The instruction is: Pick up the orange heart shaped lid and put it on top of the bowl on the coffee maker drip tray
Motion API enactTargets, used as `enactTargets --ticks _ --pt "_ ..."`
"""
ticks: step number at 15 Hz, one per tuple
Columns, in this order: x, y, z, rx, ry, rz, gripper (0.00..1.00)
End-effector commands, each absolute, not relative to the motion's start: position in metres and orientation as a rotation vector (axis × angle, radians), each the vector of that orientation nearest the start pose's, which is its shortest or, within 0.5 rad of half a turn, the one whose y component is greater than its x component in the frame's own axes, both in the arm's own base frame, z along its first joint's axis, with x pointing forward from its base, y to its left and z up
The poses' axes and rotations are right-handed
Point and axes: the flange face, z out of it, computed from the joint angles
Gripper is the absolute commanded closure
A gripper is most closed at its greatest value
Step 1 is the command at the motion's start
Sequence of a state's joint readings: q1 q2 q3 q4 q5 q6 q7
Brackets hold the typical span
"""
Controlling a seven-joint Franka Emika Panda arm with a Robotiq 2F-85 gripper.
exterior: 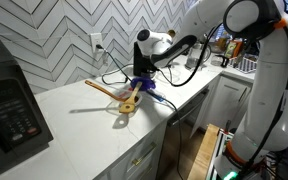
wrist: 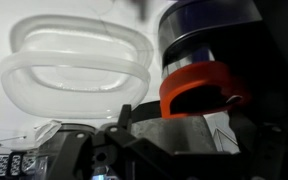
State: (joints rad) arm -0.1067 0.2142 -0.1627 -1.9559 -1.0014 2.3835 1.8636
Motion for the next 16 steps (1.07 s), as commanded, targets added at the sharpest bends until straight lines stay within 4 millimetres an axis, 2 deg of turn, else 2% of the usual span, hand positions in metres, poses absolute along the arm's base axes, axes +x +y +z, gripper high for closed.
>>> enactTargets --ticks 1,2,4,5,7,9,13,14,16 --pt "0.561 -0.168 0.41 -2.611 2.246 -1.287 0.0" --pt "0.552 -0.168 0.412 -2.659 2.252 -1.311 0.0" --pt "0.533 -0.161 0.414 -2.808 2.155 -1.268 0.0" --pt "0.522 -0.153 0.415 -2.896 2.02 -1.216 0.0" --pt "0.505 -0.142 0.421 -2.978 1.858 -1.144 0.0" --pt "0.49 -0.129 0.43 -3.026 1.686 -1.115 0.0" --pt "0.458 -0.122 0.468 -2.964 1.357 -1.221 0.0" --pt "0.488 -0.123 0.456 -2.99 1.479 -1.202 0.0" --pt "0.481 -0.124 0.467 -2.974 1.462 -1.23 0.0"
